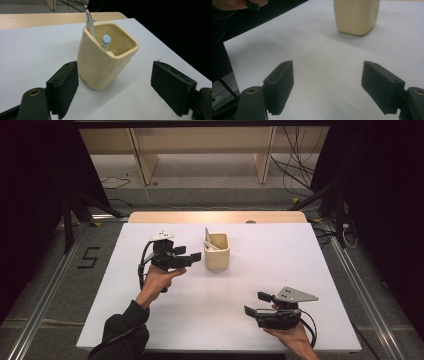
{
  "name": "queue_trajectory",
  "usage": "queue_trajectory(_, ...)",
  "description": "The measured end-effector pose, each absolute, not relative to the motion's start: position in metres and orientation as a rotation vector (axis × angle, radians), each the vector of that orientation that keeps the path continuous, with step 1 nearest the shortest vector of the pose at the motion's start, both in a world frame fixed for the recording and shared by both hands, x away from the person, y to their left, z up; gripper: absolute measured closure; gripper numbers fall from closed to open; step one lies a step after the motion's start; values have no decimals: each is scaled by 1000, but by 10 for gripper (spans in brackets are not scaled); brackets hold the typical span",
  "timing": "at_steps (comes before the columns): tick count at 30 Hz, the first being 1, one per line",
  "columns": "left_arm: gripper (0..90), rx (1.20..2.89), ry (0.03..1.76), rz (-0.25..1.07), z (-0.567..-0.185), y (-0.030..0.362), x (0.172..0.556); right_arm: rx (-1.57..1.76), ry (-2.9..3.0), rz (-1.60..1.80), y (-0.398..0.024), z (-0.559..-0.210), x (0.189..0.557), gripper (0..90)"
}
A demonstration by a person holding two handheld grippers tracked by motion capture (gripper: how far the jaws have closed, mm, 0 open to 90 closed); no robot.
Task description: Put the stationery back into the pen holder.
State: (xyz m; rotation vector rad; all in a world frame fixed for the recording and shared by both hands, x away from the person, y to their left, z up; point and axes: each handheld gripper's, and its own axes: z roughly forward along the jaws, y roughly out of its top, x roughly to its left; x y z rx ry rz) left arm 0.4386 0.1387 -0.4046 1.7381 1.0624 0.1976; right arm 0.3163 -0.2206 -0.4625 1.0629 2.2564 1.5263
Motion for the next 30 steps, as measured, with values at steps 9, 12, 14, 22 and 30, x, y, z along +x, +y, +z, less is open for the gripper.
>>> queue_trajectory(9,216,1754,1029,198,-412,142,424,1059,2251,1529,-221,-462,316,266)
queue_trajectory(12,217,1748,1025,201,-414,145,420,1061,2251,1529,-221,-462,316,266)
queue_trajectory(14,217,1751,1022,206,-416,146,417,1062,2251,1528,-221,-462,316,266)
queue_trajectory(22,214,1773,1001,208,-422,146,412,1059,2247,1531,-221,-462,315,266)
queue_trajectory(30,211,1791,964,212,-428,147,403,1055,2242,1534,-222,-462,315,266)
